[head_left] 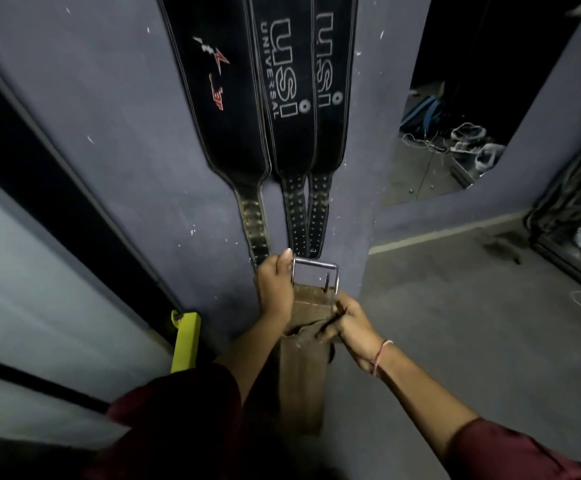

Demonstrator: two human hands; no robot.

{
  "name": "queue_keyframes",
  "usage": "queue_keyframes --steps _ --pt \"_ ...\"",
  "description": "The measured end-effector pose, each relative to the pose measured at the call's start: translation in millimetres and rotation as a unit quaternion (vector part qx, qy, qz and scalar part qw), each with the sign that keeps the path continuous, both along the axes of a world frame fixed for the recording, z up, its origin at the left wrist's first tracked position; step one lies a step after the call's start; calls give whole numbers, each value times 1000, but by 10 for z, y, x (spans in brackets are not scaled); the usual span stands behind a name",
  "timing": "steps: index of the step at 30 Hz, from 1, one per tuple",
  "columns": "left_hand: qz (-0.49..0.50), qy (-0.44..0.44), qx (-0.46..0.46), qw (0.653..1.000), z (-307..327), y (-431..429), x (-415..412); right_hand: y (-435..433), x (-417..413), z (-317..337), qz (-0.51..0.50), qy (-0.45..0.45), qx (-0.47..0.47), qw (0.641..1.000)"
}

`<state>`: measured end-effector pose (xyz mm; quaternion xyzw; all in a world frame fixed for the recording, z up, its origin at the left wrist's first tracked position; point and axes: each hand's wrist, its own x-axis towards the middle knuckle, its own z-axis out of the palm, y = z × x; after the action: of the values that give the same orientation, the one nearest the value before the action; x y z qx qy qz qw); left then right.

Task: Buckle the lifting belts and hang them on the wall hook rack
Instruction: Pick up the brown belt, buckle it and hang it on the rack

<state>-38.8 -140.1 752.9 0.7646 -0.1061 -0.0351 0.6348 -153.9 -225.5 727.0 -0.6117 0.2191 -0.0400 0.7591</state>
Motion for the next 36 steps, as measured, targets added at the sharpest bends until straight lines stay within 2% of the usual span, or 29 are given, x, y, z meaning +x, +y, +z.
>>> queue_keyframes --steps 2,7,12,16,20,22,24,27,31,33,36 --pt "-3 14 -21 1000 179 -34 -21 49 -39 135 11 -22 -25 999" --pt "-61 44 -37 997 654 -43 -8 114 -8 472 -71 -75 -46 994" --pt "-96 64 -80 990 1088 83 190 120 95 879 -66 -123 -95 986" --pt "-127 105 -158 974 1477 255 256 88 223 1293 -35 -182 -145 972" --pt "-191 163 -155 956 1849 443 369 17 363 1638 -22 -225 -182 957" --pt "-236 191 -145 942 1948 538 403 -59 417 1814 -31 -249 -178 952" --pt "-264 208 -202 920 2001 557 378 -149 461 2013 -43 -277 -161 946" --pt "-215 139 -296 921 2064 377 227 -269 550 2320 -49 -312 -155 936" --pt "-175 43 -308 934 2189 70 -22 -398 649 2685 -60 -352 -161 920" --pt "-153 -37 -272 949 2304 0 -18 -452 684 2820 -63 -372 -158 913" --pt "-152 -158 -155 963 2478 -67 27 -548 747 2956 -90 -389 -120 909"
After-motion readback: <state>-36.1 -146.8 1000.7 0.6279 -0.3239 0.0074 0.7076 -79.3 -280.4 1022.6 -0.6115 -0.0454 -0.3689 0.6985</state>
